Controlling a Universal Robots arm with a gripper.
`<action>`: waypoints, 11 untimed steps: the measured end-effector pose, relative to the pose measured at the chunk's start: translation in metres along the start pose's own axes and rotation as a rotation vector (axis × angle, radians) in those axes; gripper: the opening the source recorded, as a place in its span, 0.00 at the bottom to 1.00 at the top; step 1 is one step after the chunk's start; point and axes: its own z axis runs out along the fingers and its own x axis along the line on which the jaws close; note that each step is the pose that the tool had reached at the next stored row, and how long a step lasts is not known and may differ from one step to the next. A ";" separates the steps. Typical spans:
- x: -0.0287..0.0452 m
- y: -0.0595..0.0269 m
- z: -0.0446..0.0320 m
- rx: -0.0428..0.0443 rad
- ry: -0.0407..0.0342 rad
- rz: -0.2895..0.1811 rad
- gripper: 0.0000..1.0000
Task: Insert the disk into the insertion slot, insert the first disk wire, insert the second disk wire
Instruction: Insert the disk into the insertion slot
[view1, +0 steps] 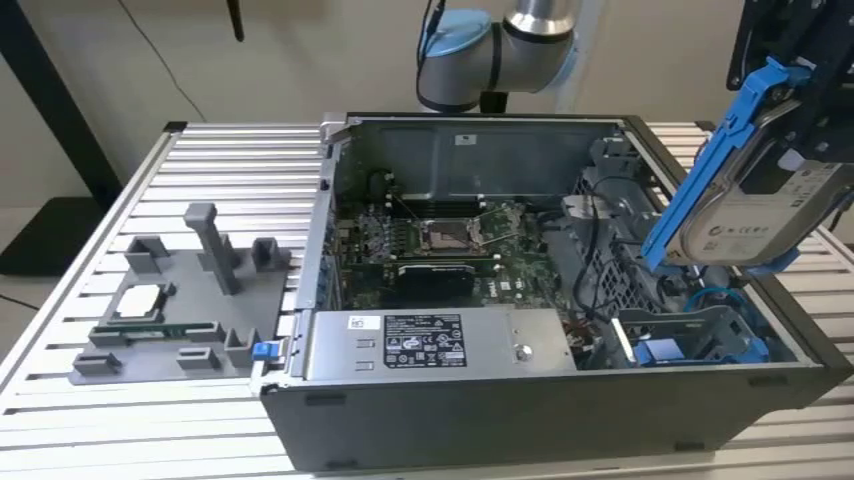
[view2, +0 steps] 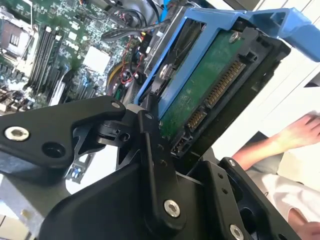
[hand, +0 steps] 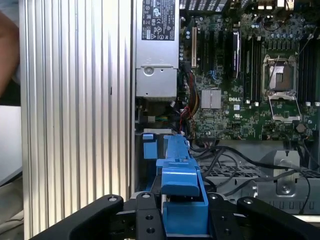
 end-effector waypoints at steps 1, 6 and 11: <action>0.0000 0.0000 0.0008 0.0000 0.0000 0.000 0.00; 0.0000 -0.0001 0.0036 0.0001 -0.0001 0.000 0.00; 0.0000 -0.0001 0.0039 0.0000 0.0000 0.000 0.00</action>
